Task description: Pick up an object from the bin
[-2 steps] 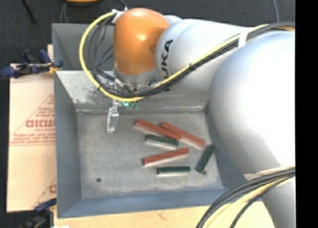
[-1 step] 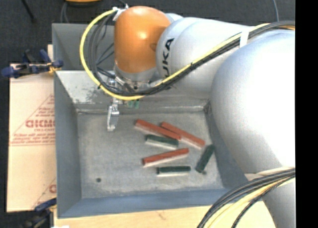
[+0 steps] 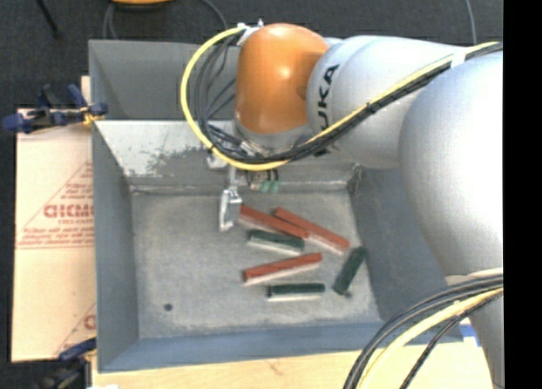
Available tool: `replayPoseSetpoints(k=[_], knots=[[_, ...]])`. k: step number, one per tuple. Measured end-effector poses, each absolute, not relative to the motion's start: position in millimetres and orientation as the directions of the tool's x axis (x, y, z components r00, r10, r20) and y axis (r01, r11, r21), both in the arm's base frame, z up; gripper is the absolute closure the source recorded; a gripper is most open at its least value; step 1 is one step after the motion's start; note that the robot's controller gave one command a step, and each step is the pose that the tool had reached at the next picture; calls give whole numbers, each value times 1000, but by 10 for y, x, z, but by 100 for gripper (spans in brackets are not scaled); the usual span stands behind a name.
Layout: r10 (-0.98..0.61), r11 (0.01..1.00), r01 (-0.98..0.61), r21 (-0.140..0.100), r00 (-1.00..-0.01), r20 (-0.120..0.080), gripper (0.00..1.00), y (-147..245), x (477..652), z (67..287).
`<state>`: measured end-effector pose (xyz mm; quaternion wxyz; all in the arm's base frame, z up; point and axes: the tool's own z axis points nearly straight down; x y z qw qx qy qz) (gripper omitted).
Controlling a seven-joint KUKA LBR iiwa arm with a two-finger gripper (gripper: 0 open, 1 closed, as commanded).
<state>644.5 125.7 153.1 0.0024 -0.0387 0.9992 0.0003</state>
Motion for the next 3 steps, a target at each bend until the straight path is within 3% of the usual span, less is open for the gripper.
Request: replayPoseSetpoints(k=[1, 2, 3], knots=[[-83, 997, -83, -1, -997, -6, 0, 927, 6497, 1228], [9, 1000, 9, 1, -1000, -4, 0, 639, 6463, 1001], [-62, 998, -62, 2, -998, -18, 100, 483, 6194, 778]])
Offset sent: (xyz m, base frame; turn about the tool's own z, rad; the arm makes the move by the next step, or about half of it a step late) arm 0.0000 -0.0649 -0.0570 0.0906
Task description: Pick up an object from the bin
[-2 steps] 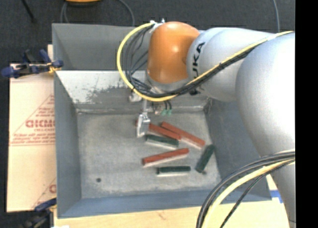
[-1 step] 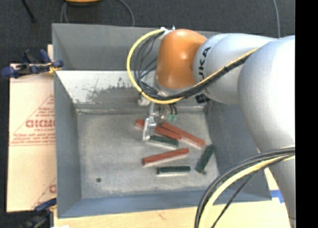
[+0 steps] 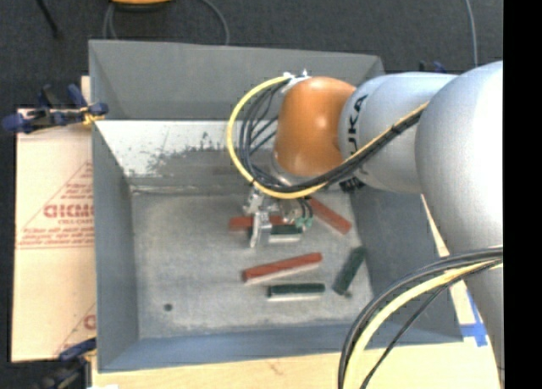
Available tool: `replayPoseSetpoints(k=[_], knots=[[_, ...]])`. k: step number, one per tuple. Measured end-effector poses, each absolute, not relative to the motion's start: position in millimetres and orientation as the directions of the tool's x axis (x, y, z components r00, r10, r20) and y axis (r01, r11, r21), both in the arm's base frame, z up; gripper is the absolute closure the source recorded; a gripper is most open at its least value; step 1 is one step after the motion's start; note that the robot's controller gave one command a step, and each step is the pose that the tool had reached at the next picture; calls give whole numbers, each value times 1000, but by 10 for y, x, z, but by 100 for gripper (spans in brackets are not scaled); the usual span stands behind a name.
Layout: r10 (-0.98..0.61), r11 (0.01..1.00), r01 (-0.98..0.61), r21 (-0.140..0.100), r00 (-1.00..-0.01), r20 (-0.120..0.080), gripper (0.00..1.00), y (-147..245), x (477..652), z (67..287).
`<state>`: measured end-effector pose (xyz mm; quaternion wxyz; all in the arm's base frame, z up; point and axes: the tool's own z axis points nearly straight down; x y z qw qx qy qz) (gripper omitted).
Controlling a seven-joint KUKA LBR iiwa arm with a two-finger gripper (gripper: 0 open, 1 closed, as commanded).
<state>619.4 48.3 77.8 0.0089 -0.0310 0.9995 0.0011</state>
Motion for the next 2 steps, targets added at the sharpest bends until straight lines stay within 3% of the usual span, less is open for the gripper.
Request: replayPoseSetpoints(k=[1, 2], knots=[[-61, 998, -61, 2, -998, -18, 100, 482, 6194, 778], [-41, 999, -41, 0, -999, -11, 100, 275, 6284, 2398]])
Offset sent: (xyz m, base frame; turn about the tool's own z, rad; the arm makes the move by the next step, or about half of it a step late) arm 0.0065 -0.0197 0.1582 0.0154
